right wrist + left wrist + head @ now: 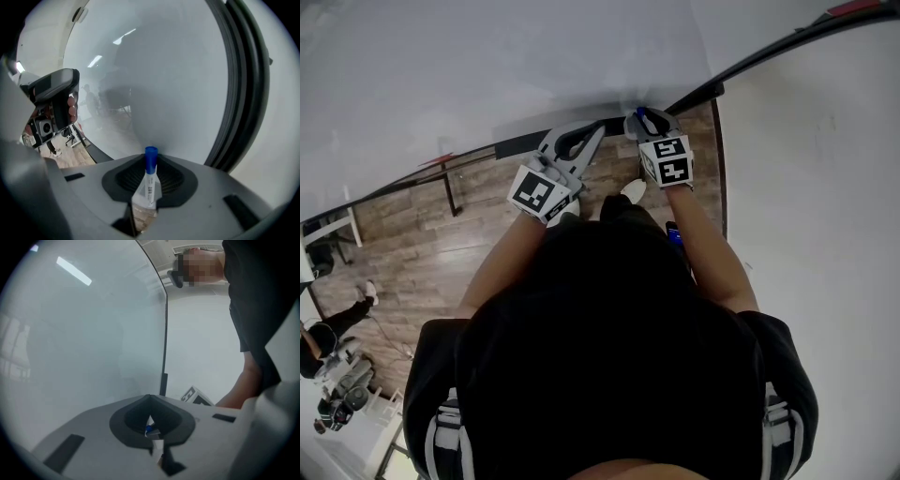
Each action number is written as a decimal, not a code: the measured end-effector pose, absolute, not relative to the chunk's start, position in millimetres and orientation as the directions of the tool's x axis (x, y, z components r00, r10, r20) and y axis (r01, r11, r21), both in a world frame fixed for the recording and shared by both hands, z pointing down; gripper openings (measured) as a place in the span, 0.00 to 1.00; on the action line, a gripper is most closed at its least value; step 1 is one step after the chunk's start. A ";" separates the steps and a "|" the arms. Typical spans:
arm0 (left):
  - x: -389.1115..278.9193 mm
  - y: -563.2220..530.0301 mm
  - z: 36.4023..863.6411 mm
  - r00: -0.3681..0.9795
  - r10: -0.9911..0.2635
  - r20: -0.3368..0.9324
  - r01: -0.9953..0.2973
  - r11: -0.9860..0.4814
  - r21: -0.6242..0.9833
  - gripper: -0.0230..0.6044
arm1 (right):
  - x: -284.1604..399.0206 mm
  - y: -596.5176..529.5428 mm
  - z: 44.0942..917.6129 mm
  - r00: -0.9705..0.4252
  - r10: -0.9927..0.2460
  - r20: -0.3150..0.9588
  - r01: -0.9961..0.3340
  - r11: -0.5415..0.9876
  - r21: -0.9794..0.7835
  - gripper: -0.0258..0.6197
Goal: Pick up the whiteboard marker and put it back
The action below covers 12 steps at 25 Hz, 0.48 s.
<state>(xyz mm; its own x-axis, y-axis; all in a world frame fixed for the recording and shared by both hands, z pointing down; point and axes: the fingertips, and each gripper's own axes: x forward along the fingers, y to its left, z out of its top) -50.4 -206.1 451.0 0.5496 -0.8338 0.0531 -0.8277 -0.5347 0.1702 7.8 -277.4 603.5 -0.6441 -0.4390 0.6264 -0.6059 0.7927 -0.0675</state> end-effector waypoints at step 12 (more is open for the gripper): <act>-52.6 -200.8 447.7 0.556 -0.830 0.051 -0.823 -0.541 0.172 0.04 | 8.5 -270.1 582.7 -0.674 -0.464 0.575 -0.606 0.792 -0.072 0.14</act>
